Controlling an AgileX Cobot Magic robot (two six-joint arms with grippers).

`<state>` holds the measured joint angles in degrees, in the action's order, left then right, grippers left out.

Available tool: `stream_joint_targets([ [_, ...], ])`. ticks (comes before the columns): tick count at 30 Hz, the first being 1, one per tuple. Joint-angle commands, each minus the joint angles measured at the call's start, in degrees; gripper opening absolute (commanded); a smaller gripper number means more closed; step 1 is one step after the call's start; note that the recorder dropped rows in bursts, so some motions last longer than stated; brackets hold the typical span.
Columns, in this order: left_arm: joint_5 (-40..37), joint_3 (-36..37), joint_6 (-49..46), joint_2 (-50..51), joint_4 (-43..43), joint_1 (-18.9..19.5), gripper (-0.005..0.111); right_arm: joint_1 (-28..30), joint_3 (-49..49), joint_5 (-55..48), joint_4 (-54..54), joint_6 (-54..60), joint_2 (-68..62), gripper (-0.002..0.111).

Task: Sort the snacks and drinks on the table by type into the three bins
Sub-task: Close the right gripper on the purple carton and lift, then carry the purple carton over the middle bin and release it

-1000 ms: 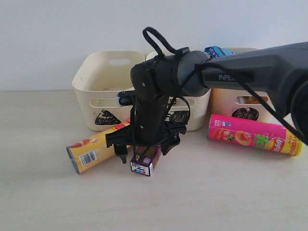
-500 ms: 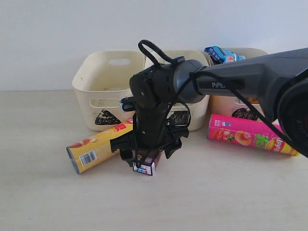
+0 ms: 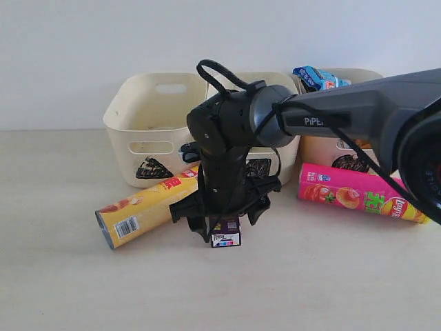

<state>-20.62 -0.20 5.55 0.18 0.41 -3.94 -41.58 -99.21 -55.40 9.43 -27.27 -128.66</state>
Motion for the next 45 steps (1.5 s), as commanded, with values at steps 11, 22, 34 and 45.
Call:
stream_joint_targets([
  [11, 0.0, 0.2, 0.5, -0.2, 0.3, 0.2, 0.004, 0.5, -0.1, 4.1, 1.6, 0.8, -0.3, 0.07],
  [22, 0.0, 0.2, 0.5, -0.2, 0.3, 0.2, 0.004, 0.5, -0.1, 6.6, 1.6, 0.6, -3.2, 0.049],
  [34, 0.0, 0.2, 0.5, -0.2, 0.3, 0.2, 0.004, 0.5, -0.1, 2.6, 3.2, 0.2, -2.6, 0.0],
  [45, 0.0, 0.2, 0.5, -0.2, 0.3, 0.2, 0.004, 0.4, -0.1, -8.7, 3.4, 11.8, 10.6, 0.0],
])
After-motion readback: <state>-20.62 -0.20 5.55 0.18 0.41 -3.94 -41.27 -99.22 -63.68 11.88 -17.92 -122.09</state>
